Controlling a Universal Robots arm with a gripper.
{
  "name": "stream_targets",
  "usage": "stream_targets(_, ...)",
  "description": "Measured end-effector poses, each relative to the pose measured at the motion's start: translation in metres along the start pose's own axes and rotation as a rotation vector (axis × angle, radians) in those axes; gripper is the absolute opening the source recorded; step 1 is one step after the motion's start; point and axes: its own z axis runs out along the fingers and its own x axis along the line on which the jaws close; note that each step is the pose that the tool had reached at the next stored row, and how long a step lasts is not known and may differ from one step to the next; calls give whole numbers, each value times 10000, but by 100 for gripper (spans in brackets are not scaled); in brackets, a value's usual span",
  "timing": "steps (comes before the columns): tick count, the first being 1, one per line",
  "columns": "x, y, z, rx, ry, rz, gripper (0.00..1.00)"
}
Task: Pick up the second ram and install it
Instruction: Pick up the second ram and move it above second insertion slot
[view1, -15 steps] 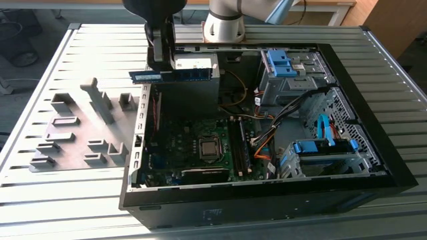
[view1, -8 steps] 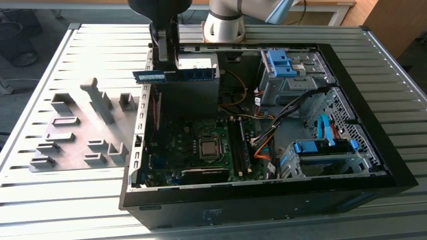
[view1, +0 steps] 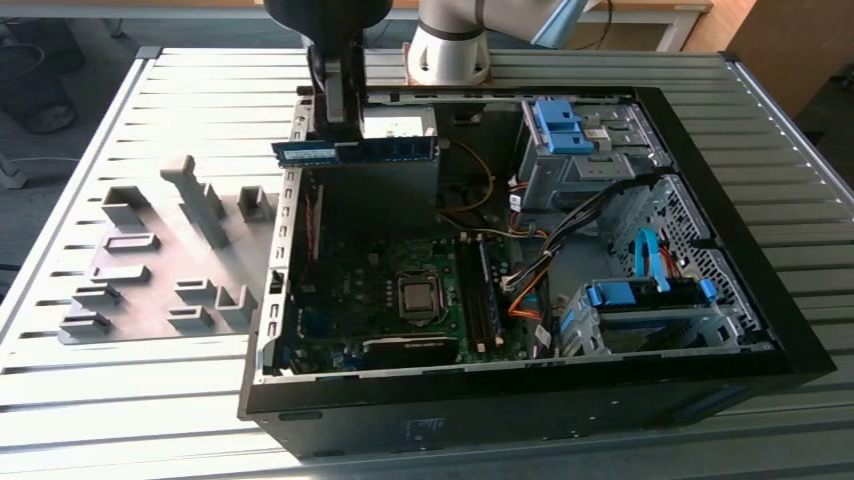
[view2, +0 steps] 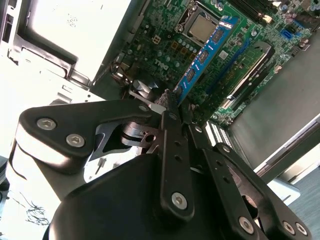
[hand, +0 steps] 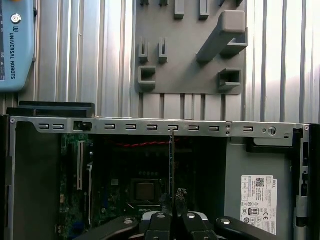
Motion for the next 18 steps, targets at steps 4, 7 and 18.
stream_targets(4, 0, -20, 0, 0, 1, 0, 14)
stream_targets(7, 0, -43, 0, -1, 0, 0, 14)
stream_targets(18, 1, -128, 0, 0, 0, 0, 14)
